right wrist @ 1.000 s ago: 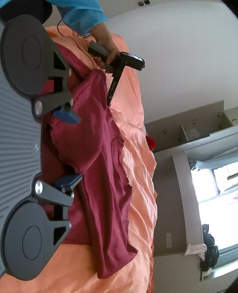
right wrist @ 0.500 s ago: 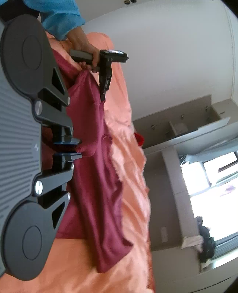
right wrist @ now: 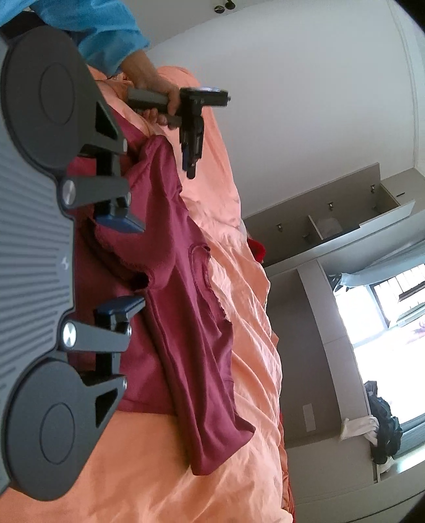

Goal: Fold small clothes
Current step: 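Open both grippers and lift them off the folded shirt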

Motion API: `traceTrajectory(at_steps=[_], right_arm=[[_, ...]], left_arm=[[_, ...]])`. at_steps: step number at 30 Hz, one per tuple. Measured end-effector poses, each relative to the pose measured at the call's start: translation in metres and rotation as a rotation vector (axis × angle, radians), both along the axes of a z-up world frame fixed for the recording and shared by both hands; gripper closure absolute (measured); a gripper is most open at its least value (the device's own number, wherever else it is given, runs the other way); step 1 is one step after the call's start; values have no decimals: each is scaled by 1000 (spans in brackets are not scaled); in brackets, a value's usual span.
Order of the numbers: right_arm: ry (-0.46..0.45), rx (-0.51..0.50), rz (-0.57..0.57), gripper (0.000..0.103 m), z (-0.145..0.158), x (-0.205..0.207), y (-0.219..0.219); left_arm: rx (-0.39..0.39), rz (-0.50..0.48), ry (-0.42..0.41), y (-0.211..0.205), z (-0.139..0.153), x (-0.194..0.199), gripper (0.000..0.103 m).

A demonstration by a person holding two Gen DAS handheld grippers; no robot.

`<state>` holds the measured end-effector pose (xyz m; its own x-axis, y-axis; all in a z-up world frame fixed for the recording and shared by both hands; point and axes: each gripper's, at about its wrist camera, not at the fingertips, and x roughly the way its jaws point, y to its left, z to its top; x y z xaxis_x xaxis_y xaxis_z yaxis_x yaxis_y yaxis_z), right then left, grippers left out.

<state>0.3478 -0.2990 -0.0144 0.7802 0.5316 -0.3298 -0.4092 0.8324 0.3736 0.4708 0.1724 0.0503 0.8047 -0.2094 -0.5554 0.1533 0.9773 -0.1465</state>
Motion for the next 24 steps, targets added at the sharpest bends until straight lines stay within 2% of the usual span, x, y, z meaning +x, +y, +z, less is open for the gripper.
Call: traceTrajectory(at_steps=[3,7,8,11,13,14,16,17,18,19,21,24], right_arm=[[13,-6,22,58,-2,-2,8],[23,-71,22,58,-5,-10,19],[25,-94,20,59,-6,-12,21],[12,-132,1,58,-8,-21,24],[-12,-160,-18,47,-8,-30,26],[-26,-176,-23,43,-8,-33,28],[-66,-215,-32,27,-8,-46,30],[-83,-231,-38,23,-9,-53,31],[-103,-242,-44,16,-9,-60,31],[-125,-248,-54,10,-9,-69,32],[-160,-253,-64,4,-9,-83,30],[-203,-260,-79,0,-9,-105,25]], left_arm=[[96,-54,10,-11,1,-28,55],[220,-71,60,-19,-10,-51,54],[224,-68,55,-17,-11,-55,54],[170,-34,63,-7,-9,-63,54],[160,-15,58,-4,-5,-70,54],[166,-7,52,-5,-4,-75,53],[195,9,43,-8,-2,-88,51],[206,19,38,-10,-1,-93,50],[213,34,26,-12,2,-102,48],[214,47,18,-13,4,-109,39],[193,67,7,-16,8,-128,26],[154,84,-24,-25,13,-160,19]])
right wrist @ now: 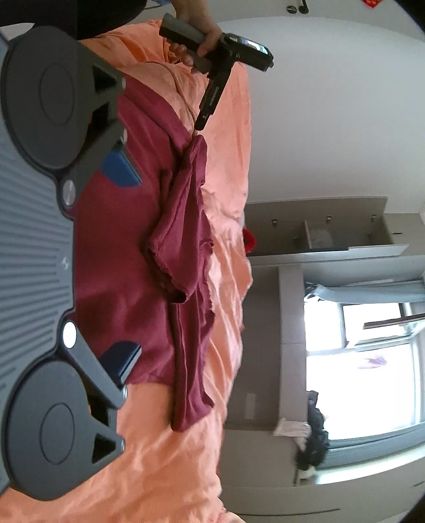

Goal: Fold small clothes
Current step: 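Open both grippers and lift them off the folded shirt, then close both grippers on the folded edge of the dark red shirt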

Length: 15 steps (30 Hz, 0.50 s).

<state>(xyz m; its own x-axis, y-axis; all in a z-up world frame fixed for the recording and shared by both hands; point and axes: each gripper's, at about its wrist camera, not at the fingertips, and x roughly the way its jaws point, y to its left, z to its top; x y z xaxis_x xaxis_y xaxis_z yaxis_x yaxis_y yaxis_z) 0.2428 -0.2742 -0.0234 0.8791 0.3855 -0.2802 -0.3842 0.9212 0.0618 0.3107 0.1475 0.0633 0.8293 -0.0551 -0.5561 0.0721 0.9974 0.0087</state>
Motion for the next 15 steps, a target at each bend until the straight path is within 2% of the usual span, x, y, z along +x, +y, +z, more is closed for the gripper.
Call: traceTrajectory(at_steps=[4,10,12,15], right_arm=[[-27,-15,-11,0,-4,-23,-6],[-12,-124,-68,0,-17,-48,-15],[28,-125,-108,0,-24,-51,-25],[103,-80,-167,0,-31,-50,-43]], left_arm=[[-52,16,-25,-18,2,-46,6],[-88,-35,-30,-44,-16,-116,6],[-104,-25,-16,-50,-28,-131,6],[-117,-23,4,-57,-47,-144,12]])
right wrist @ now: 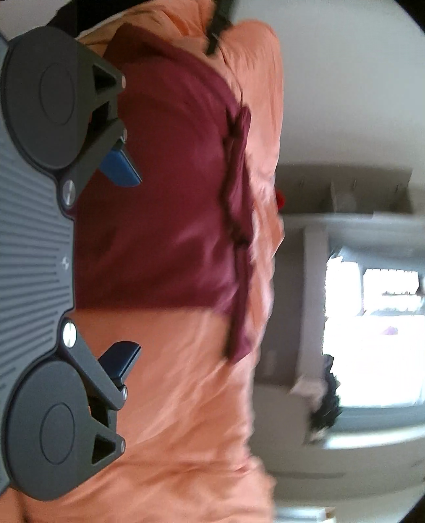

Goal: Fold small clothes
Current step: 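Close both grippers on the folded edge of the dark red shirt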

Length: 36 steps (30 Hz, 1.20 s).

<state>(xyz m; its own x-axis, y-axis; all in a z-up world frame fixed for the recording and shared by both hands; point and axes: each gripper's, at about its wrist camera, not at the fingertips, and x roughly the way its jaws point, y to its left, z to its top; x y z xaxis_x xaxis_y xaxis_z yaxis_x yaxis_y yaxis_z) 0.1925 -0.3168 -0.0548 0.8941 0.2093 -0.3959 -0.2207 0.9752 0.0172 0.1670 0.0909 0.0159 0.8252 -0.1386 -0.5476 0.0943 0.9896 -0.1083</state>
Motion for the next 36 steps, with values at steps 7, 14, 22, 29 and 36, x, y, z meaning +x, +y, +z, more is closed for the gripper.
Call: traceTrajectory(at_steps=[7,14,22,29,36], right_arm=[[138,167,-49,12,-16,14,-26],[142,134,-28,43,-21,18,-19],[131,259,32,96,-9,0,-34],[90,205,42,97,12,-19,-38],[140,87,39,95,-3,-6,-24]], left_arm=[[-119,-12,100,-3,-30,-5,37],[-196,-90,141,-7,-30,-2,97],[-98,-11,29,11,11,-36,101],[-19,25,62,17,8,-40,100],[3,6,73,10,-10,-34,98]])
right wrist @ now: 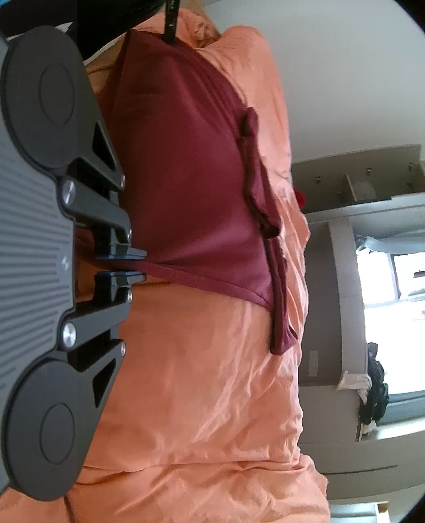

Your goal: Fold small clothes

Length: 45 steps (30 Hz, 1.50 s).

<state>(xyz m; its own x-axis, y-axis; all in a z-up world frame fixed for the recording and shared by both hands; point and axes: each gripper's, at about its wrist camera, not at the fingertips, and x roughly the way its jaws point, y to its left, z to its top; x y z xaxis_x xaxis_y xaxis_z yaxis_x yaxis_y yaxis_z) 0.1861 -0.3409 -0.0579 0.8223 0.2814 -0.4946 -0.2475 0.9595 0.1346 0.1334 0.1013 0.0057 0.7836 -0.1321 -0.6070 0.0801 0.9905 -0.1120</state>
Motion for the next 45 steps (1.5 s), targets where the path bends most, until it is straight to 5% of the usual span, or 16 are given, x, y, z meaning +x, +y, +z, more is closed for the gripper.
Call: traceTrajectory(at_steps=[2,4,6,12,20,25,27,33,41,45], right_arm=[[6,-37,4,88,-1,1,4],[3,-77,22,58,0,0,10],[-18,-147,54,42,2,-4,17],[-115,-632,207,15,-5,-24,71],[-154,-1185,330,13,-62,-36,115],[-176,-1358,327,14,-81,-32,117],[-213,-1408,331,22,-87,-31,117],[-293,-1428,352,84,-83,-37,115],[-369,-1049,274,90,11,-64,102],[-428,-899,226,91,57,-71,95]], left_arm=[[-18,-13,3,0,-2,0,93],[-12,-11,-12,-3,-1,-2,72],[14,-18,-35,-8,-1,-5,56],[126,-36,-110,-31,3,-18,23],[121,-62,-123,-43,-2,-26,10],[121,-66,-120,-44,-5,-29,7],[120,-73,-123,-44,-5,-31,5],[146,-173,-172,-50,-12,-47,1],[326,-359,-267,-95,-33,-75,1],[471,-355,-299,-124,-52,-77,1]])
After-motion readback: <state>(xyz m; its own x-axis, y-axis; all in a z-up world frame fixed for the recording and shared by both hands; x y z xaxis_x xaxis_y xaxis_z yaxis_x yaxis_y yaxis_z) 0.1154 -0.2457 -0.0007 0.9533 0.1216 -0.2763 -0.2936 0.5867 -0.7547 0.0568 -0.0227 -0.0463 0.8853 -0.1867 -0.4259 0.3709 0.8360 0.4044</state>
